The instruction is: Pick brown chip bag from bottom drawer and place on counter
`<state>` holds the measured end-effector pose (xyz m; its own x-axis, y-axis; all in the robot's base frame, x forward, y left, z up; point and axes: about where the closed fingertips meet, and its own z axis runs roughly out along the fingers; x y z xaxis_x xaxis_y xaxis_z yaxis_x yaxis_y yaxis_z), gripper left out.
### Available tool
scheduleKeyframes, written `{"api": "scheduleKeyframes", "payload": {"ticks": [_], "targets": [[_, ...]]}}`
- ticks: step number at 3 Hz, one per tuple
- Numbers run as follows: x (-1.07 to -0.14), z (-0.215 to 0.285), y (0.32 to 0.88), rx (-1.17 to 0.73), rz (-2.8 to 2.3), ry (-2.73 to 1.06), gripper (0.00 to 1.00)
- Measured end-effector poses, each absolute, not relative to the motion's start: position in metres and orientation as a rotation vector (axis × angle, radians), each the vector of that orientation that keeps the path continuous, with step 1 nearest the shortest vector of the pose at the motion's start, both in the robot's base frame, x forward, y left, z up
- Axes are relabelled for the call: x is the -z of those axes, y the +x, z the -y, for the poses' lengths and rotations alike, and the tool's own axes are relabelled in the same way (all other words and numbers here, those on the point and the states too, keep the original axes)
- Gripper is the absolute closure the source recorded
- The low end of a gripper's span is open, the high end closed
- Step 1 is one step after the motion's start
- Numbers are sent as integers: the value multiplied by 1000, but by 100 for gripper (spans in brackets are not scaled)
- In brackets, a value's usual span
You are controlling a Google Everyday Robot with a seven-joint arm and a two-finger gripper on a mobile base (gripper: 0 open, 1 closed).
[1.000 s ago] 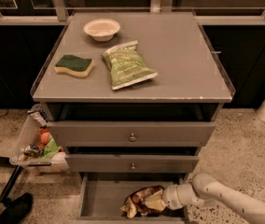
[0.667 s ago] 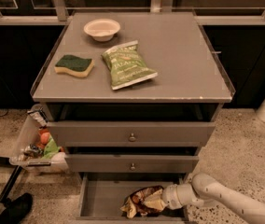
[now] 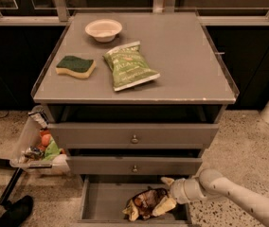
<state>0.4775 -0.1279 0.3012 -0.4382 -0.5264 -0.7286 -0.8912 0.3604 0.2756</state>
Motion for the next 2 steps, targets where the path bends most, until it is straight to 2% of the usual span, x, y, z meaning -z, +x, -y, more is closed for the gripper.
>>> {"api": "scheduleKeyframes", "payload": {"ticks": [2], "targets": [[-281,113,468,-950,-2071,-1237,0]]}}
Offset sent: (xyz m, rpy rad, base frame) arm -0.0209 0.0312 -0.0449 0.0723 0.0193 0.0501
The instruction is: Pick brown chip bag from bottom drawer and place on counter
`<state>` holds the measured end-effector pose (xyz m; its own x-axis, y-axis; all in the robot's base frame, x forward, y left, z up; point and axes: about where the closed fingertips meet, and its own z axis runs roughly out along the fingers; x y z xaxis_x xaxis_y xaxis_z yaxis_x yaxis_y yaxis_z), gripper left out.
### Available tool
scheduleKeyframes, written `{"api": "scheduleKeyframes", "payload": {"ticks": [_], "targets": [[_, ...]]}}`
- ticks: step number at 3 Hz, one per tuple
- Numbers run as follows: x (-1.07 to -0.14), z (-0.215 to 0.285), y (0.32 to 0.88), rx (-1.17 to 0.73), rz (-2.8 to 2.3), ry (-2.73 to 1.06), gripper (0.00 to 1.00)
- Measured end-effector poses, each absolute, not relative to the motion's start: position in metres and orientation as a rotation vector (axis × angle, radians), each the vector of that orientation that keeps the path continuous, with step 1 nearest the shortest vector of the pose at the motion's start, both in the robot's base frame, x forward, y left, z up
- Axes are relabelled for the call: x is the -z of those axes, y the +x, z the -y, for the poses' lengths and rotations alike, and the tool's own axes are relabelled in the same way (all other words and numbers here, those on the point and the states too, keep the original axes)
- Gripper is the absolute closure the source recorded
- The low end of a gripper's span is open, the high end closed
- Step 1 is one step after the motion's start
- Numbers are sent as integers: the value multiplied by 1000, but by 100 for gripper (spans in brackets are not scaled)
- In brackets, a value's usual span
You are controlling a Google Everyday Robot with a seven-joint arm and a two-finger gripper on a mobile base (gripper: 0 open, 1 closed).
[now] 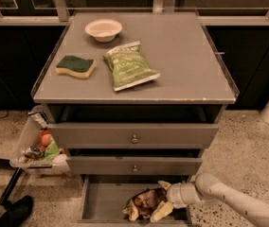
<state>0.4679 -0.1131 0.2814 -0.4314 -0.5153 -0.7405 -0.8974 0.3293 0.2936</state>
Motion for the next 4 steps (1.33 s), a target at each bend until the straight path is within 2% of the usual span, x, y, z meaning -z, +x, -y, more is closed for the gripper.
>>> {"api": "scheduleKeyframes", "payload": {"ticks": [2,4], "targets": [[-190,109,466,-913,-2172,-1171,0],[-179,125,549,-663,-2145,-1142,0]]}}
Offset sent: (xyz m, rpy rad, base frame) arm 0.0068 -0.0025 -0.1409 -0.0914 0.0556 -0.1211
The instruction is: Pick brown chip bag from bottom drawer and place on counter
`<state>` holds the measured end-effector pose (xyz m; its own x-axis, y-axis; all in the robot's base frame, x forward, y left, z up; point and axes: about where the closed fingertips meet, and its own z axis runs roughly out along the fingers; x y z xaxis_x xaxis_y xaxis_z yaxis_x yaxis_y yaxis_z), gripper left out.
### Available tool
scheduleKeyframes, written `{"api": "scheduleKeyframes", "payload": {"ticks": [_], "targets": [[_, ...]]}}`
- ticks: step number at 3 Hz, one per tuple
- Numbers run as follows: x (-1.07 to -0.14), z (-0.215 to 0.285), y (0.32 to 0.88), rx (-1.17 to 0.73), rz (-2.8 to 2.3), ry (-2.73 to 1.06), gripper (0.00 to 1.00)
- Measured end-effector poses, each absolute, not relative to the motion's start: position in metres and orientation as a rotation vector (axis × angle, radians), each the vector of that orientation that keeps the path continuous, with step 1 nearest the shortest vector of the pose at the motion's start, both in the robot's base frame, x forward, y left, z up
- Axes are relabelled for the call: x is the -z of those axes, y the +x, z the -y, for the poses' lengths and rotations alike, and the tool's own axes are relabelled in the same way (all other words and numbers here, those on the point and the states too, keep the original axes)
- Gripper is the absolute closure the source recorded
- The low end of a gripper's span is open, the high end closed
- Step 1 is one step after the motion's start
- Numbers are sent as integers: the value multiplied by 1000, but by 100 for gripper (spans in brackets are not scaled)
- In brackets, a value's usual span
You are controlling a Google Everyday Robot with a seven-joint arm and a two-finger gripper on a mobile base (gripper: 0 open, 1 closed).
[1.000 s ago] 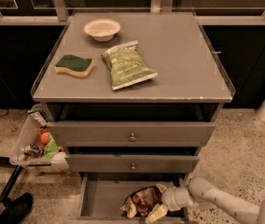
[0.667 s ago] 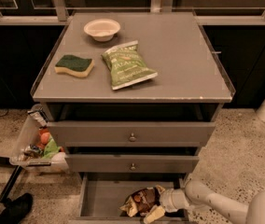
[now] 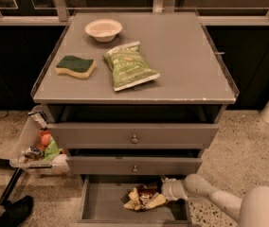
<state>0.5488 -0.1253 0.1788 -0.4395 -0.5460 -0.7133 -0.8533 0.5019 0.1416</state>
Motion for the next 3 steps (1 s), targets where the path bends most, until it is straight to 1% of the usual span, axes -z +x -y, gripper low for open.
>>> {"api": "scheduleKeyframes", "payload": {"ticks": [1,2,3], "targets": [[-179,126,550,-659,-2145,-1139,0],[-179,126,550,-659,-2145,-1140,19],[-179,126,550,-659,-2145,-1140,43]]}}
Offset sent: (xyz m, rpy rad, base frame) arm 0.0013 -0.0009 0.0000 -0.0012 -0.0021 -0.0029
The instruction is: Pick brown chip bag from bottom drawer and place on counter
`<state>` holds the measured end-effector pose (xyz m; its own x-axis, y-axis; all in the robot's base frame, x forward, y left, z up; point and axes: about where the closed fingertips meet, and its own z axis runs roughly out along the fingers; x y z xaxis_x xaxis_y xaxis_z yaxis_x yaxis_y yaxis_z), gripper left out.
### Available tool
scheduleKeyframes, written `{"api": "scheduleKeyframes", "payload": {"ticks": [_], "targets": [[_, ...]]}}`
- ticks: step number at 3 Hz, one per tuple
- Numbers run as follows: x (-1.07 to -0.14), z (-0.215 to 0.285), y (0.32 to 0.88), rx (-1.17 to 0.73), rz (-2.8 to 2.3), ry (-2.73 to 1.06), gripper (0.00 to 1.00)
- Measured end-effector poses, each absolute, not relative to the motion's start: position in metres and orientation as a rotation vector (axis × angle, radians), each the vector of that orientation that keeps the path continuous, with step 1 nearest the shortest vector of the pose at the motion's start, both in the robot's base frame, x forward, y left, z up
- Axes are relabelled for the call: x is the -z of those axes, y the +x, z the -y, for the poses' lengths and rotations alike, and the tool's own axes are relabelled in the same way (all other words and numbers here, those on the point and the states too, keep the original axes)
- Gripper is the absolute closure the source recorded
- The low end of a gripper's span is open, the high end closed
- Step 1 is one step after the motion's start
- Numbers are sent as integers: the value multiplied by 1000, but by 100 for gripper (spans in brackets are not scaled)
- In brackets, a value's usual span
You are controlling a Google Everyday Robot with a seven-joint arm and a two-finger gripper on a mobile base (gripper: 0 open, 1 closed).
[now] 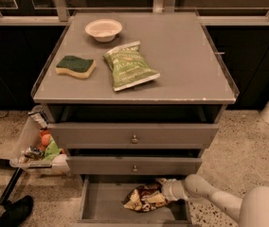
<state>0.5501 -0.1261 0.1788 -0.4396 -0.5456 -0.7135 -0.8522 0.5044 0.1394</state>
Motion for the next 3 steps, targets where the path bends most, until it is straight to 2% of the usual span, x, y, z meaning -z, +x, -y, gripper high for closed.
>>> {"api": "scheduleKeyframes", "payload": {"ticks": [2,3], "targets": [[-179,126,550,-659,-2145,-1140,88],[-186,125,549,-640,-2156,-1131,100]]}}
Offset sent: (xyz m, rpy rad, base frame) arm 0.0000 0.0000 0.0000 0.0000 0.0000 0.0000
